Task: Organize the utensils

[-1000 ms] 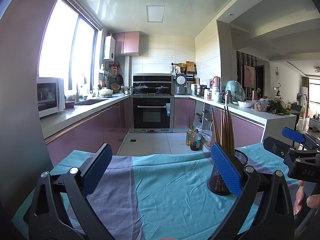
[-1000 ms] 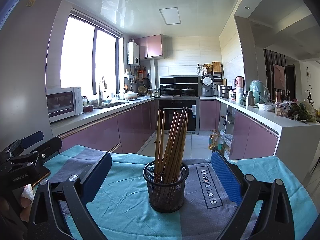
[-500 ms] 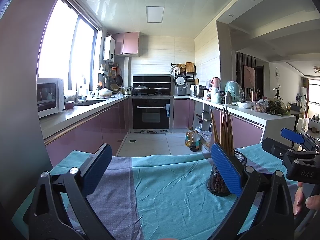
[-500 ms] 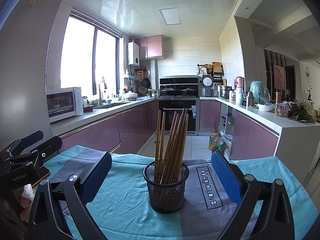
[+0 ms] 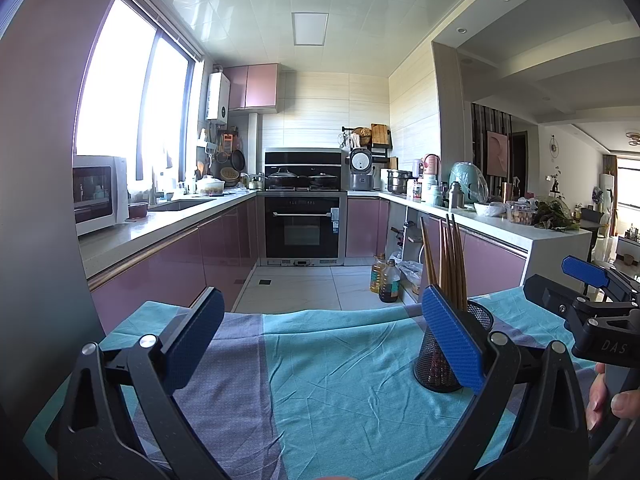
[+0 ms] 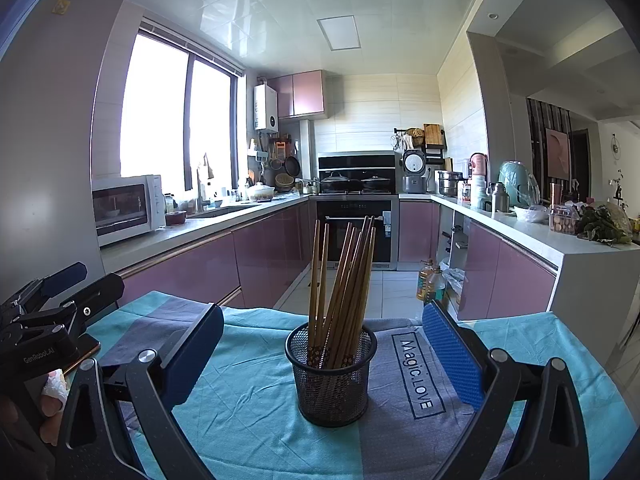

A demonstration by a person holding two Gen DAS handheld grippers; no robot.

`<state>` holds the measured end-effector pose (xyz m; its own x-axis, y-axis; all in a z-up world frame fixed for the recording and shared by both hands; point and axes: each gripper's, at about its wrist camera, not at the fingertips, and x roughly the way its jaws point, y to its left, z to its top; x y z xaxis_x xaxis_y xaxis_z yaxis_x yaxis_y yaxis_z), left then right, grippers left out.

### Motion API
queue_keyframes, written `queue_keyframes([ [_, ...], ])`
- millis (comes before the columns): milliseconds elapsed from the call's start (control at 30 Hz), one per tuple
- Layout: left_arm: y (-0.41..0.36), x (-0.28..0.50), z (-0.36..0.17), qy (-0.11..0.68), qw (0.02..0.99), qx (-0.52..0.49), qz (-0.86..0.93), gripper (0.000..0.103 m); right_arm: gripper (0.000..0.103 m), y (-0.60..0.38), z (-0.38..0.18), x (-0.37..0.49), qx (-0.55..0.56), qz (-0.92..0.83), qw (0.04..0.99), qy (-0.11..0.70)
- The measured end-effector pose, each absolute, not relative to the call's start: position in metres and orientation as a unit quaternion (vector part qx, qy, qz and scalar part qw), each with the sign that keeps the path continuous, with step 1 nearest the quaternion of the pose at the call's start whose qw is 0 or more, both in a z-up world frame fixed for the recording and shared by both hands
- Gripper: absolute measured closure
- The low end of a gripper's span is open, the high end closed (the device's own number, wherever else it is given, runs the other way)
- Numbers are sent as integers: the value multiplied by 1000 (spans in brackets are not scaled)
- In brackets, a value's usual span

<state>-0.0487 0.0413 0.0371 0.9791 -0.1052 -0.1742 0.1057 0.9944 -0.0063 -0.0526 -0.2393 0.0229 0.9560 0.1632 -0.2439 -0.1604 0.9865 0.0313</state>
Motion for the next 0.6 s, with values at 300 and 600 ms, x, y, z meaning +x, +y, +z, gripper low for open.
queue_keyframes([
  [300, 41, -50, 37, 87, 995, 2, -53, 6, 7, -240, 23, -53, 7, 82, 989, 124],
  [600, 41, -50, 37, 88, 995, 2, -53, 6, 7, -240, 23, -53, 7, 81, 989, 124],
])
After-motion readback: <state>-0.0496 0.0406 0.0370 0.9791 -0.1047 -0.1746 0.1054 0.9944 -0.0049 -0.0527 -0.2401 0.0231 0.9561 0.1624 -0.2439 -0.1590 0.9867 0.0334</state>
